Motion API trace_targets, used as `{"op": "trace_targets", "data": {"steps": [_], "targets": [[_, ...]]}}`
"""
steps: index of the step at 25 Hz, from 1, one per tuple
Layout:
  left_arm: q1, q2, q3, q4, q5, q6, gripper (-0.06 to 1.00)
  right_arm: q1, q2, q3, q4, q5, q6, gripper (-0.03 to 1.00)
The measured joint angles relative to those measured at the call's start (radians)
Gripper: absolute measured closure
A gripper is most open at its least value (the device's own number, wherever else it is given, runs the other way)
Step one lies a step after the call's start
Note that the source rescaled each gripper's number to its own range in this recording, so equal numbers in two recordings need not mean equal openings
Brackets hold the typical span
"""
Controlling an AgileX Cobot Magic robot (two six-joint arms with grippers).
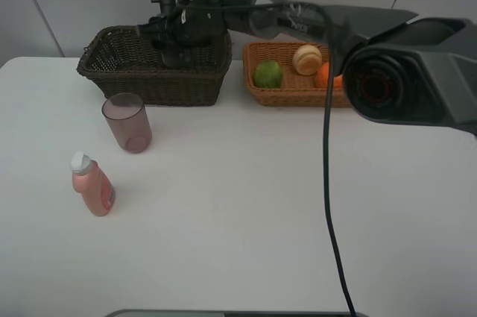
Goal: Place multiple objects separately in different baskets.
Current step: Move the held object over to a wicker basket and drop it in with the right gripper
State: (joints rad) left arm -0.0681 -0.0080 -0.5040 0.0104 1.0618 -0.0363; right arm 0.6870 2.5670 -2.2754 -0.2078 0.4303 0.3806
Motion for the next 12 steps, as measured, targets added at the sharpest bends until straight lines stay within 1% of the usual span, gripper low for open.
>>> {"op": "trace_targets", "data": {"steps": [7,12], "targets": [[0.000,0.000,0.000,0.000,0.000,0.000,0.02,-0.001,0.013,0.000,0.018,-0.017,0.000,0.82],[0.000,0.000,0.000,0.000,0.000,0.000,0.02,-0.003,0.013,0.000,0.018,0.011,0.000,0.82]]}}
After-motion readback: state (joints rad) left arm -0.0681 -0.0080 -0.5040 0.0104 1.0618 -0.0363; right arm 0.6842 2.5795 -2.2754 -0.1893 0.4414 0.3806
